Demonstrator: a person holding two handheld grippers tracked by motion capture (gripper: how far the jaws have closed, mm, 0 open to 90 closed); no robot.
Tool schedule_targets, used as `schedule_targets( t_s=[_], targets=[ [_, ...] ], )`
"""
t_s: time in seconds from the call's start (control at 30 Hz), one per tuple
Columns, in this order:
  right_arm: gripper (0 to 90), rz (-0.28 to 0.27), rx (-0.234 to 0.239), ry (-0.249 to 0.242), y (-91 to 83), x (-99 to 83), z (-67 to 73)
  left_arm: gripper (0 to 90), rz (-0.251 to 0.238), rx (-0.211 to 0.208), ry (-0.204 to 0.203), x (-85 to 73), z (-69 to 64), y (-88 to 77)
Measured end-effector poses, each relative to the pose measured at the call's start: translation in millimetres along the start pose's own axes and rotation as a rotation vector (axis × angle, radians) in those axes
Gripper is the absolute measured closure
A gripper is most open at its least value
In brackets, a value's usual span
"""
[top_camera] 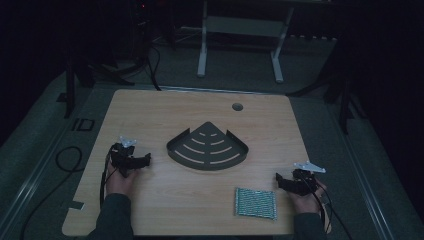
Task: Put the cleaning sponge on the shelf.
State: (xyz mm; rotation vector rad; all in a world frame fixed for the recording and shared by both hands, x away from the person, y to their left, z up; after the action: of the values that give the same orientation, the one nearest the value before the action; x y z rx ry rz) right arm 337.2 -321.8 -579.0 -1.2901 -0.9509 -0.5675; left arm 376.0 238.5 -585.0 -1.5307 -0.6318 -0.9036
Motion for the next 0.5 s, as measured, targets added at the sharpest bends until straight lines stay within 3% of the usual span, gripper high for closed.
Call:
schedule_targets(
  t_s=[0.13, 0.17, 0.27, 0.4, 0.5],
  targets=[
    [17.0, 0.000, 0.004, -0.003, -0.6, -0.3, -0.1, 12.2, 0.000, 0.000, 0.000, 0.0, 0.0, 0.0],
    [22.9, 0.000, 0.015, -0.010, -2.9, -0.4, 1.3, 12.2, 0.000, 0.000, 0.000, 0.0, 0.0, 0.0],
    [26.2, -0.004, 0.026, -0.020, -3.6, -0.3, 2.3, 12.2, 0.000, 0.000, 0.000, 0.0, 0.0, 0.0],
    [39.5, -0.012, 0.003, -0.094, -9.3, 1.8, 9.4, 12.2, 0.001, 0.002, -0.001, 0.0, -0.2, 0.0],
    [50.3, -0.021, 0.013, -0.114, -16.5, 4.3, 16.6, 12.2, 0.001, 0.002, -0.001, 0.0, -0.2, 0.0]
  ],
)
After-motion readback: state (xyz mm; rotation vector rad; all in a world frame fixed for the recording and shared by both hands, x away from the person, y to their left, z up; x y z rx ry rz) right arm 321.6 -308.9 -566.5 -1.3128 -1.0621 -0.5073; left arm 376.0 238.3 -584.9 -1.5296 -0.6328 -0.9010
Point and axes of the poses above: each handheld gripper's, and its own axes: y roughly forward along the jaws, x roughly out of its top, z roughly to its left, the point moved 3 cm from there along y, roughly forward along the jaws, and after that the axes turned 11 degrees about -z, right-handed, at the moved point
